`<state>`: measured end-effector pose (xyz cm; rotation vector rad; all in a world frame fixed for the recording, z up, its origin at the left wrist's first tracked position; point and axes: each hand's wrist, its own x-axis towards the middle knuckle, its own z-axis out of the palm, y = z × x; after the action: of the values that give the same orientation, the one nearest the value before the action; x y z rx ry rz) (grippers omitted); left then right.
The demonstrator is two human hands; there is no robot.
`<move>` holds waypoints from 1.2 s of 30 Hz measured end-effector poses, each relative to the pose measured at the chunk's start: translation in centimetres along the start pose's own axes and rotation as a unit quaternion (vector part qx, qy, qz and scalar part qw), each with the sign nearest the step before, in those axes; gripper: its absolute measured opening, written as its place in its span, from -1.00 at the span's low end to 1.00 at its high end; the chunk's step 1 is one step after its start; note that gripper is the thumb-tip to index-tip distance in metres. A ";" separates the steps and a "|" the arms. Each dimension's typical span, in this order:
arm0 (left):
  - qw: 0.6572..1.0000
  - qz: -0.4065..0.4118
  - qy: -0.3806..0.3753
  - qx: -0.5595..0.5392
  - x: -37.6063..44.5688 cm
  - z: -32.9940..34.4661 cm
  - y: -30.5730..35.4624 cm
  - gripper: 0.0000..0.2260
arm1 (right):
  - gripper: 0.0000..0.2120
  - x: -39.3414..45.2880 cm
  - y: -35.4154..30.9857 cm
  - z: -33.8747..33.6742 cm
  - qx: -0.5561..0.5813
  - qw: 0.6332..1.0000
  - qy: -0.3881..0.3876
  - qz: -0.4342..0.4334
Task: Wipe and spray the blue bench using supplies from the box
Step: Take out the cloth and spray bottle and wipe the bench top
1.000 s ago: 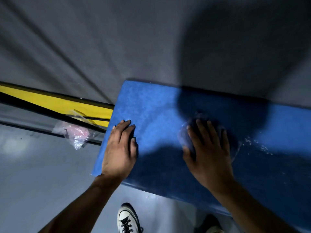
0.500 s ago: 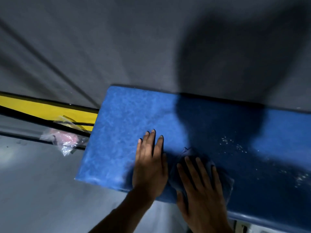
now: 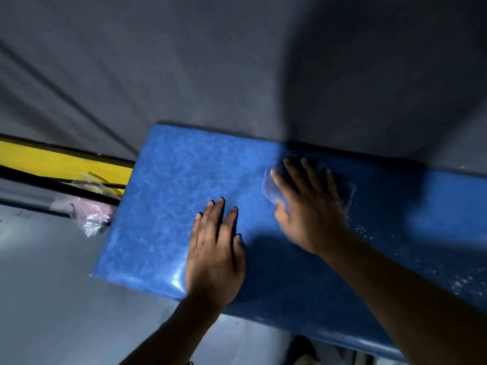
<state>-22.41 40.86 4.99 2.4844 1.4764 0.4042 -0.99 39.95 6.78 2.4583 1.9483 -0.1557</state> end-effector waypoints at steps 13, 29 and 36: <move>1.000 -0.007 0.005 0.005 -0.2 -0.2 0.5 -0.54 | -0.35 -1.4 1.5 0.1 0.048 0.986 0.002 0.158; 0.994 0.057 -0.044 -0.078 1.0 0.3 6.4 -0.55 | -0.40 -21.0 1.3 1.2 0.067 0.986 0.082 0.129; 0.992 0.096 -0.053 -0.063 0.7 3.8 11.9 -0.59 | -0.31 -20.1 7.2 1.0 0.045 0.994 0.010 -0.098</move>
<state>-10.96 35.69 5.38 2.5127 1.1398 0.3794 1.37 18.72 6.96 2.3239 2.2366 -0.2232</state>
